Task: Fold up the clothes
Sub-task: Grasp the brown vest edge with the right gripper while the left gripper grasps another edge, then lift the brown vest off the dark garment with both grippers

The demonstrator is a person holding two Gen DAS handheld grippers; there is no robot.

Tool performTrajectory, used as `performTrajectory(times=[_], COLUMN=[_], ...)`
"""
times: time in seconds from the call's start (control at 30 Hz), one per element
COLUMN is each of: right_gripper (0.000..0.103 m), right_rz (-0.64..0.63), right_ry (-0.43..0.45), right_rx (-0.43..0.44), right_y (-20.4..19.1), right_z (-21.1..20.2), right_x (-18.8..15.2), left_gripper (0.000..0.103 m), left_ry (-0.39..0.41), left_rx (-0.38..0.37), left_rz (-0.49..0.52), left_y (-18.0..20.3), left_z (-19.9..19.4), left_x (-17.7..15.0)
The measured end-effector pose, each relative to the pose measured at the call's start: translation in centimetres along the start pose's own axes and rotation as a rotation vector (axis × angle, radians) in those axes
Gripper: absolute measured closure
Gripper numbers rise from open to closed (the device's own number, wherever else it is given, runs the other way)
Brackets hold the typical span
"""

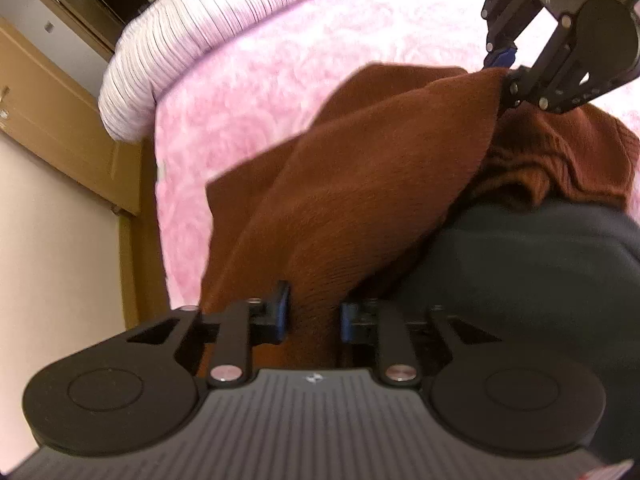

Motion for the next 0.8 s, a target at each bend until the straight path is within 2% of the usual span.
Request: performTrajectory(times=[0.17,0.23,0.37,0.5,0.6,0.73,0.8], right_gripper=[0.093,0.093,0.093,0.093,0.093,0.093,0.093], right_rz=[0.042,0.073,0.156,0.232,0.271,0.303,0.309], right_ry=[0.093,0.125,0.153,0.153,0.133,0.117,0.123], right_rx=[-0.061,-0.086,-0.146,-0.221,-0.264,-0.294,-0.290], right_y=[2.3,3.6,6.2,8.0,8.4,7.9,6.7], right_z=[-5.2,-8.0,-14.2,-20.7,-25.1,-30.9,-32.5], right_x=[-0.2,-0.9,-4.8,-10.9,-17.4,-27.5,-31.3], left_gripper=[0.088,0.088,0.088,0.088,0.088,0.088,0.088], left_ry=[0.080,0.129,0.224,0.315,0.366,0.389,0.394], left_rx=[0.044,0.057,0.034,-0.028,-0.091,-0.131,-0.127], left_rz=[-0.022,-0.014,-0.005,0.018,0.018,0.038,0.055], left_y=[-0.2,0.5,4.2,11.5,18.5,28.2,32.9], left_z=[-3.5,-5.7,-10.3,-14.8,-18.1,-21.7,-23.2], left_x=[3.3,5.8,11.3,17.4,22.1,27.1,29.3])
Point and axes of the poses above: each gripper's, at about its wrist camera, not at the fingertips, and z roughly the way its jaws point, y to its right, x to its top, the point moved 10 cm from there along z, roughly the way its jaws point, and after that the axes turned 6 degrees about z, right-handed, at the moved point
